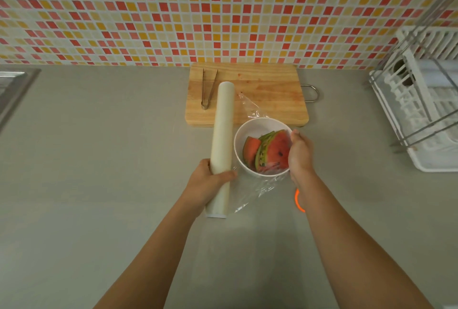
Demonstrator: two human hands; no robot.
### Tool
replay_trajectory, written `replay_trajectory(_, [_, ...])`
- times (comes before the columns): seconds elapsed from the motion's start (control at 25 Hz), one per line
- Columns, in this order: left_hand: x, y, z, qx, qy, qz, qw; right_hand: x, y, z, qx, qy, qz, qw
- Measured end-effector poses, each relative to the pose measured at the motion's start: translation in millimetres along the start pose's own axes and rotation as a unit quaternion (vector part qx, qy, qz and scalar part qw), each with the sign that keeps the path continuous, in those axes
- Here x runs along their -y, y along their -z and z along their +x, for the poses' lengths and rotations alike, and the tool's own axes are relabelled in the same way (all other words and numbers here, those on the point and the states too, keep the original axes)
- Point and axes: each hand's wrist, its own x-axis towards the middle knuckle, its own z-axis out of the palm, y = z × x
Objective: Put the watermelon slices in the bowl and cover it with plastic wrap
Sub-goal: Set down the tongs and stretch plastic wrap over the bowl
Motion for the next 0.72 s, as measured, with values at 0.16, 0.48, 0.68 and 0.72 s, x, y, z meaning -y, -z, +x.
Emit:
replay_trajectory(0.16, [9, -4, -1, -0.025, -0.009, 0.019, 0.999, 1, -3, 5, 0.001, 0.022, -0.03, 0.999])
replay_trajectory(0.48, [30, 5, -13, 0.022, -0.02, -0.016, 0.999, 0, -7, 9, -0.017, 0.021, -0.052, 0.998])
replay_trajectory(0.68, [49, -4, -24, 0.023, -0.025, -0.113, 0.993, 1, -7, 8, -0.016, 0.029, -0.085, 0.996])
replay_trajectory(0.72, [51, -4, -24, 0.013, -0.031, -0.092, 0.995, 2, -8, 7, -0.017, 0.034, -0.09, 0.995])
